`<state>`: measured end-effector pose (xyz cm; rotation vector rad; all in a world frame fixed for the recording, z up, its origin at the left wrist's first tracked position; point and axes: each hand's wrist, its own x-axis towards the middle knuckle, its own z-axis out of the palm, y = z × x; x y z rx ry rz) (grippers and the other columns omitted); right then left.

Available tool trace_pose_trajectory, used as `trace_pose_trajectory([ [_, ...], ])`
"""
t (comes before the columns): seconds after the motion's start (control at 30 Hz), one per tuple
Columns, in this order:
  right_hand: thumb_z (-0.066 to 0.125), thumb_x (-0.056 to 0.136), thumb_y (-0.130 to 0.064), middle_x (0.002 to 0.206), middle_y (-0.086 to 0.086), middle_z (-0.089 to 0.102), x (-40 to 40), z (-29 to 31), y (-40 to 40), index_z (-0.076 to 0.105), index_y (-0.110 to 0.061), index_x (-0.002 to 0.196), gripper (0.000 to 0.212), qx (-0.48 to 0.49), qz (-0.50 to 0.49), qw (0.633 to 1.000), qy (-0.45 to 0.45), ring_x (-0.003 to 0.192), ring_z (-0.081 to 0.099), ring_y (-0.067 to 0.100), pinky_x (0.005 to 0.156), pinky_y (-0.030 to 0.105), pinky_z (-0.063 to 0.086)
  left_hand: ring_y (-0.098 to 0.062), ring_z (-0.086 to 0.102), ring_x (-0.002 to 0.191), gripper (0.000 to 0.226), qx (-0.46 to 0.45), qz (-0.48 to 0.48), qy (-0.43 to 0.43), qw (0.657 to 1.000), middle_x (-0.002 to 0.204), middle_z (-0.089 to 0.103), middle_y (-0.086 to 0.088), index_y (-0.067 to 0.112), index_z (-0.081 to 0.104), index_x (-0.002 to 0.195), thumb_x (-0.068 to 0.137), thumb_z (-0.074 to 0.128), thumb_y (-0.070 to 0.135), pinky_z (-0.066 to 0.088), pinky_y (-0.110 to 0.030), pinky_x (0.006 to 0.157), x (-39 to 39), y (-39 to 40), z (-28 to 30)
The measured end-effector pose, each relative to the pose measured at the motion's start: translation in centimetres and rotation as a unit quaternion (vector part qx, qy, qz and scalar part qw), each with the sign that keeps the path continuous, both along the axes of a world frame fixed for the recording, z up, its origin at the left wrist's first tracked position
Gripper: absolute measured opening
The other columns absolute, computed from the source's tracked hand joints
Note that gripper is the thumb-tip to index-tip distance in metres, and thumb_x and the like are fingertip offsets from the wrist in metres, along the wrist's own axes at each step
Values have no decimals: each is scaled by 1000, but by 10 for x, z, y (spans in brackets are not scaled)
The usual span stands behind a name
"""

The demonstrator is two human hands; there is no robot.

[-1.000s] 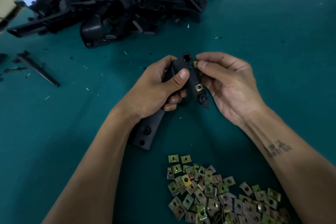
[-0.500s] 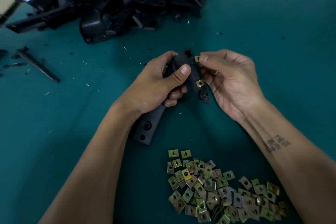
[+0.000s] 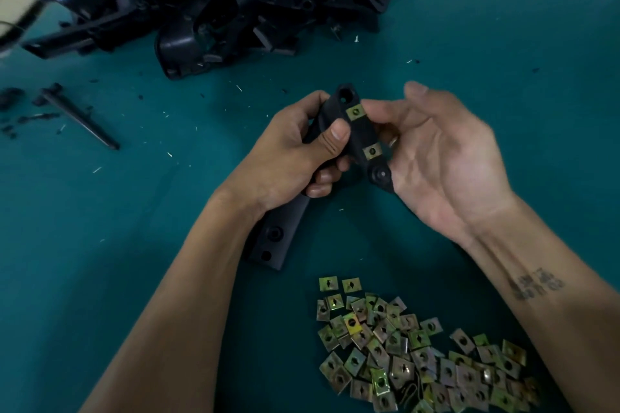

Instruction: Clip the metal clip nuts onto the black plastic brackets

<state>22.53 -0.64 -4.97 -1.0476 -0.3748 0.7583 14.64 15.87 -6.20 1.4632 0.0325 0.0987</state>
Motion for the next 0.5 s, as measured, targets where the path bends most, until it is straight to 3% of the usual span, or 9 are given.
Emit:
trace_pose_trajectory([
  [0.1,45,98,-34,137,38,51,-1,2,-10,66,4,113,45,13,46,999,10,108,53,41,98,52,42,-13,37,44,35,5,6,-6,1000,64,52,-6,-9,38,114,100,47,22,34,-21,40,-1,1,-2],
  [0.3,47,95,-44,136,17,56,-6,-6,-5,52,-3,144,65,55,99,992,53,118,52,34,109,49,45,-12,38,46,25,-8,67,-18,998,67,53,-6,6,44,106,100,51,29,35,-22,40,1,0,1],
  [0.4,50,100,-31,126,14,61,-9,-6,-5,55,-1,139,50,47,42,997,50,112,60,27,100,42,52,-10,38,47,18,-57,124,-49,989,66,52,-3,8,45,99,104,45,25,34,-20,40,0,-3,5],
  [0.5,62,99,-13,103,17,69,-13,7,-12,69,-2,114,20,-134,-37,983,-122,90,63,21,75,36,54,-10,45,52,20,-82,276,-85,954,67,54,0,9,48,101,109,40,25,44,-23,48,10,-23,14],
])
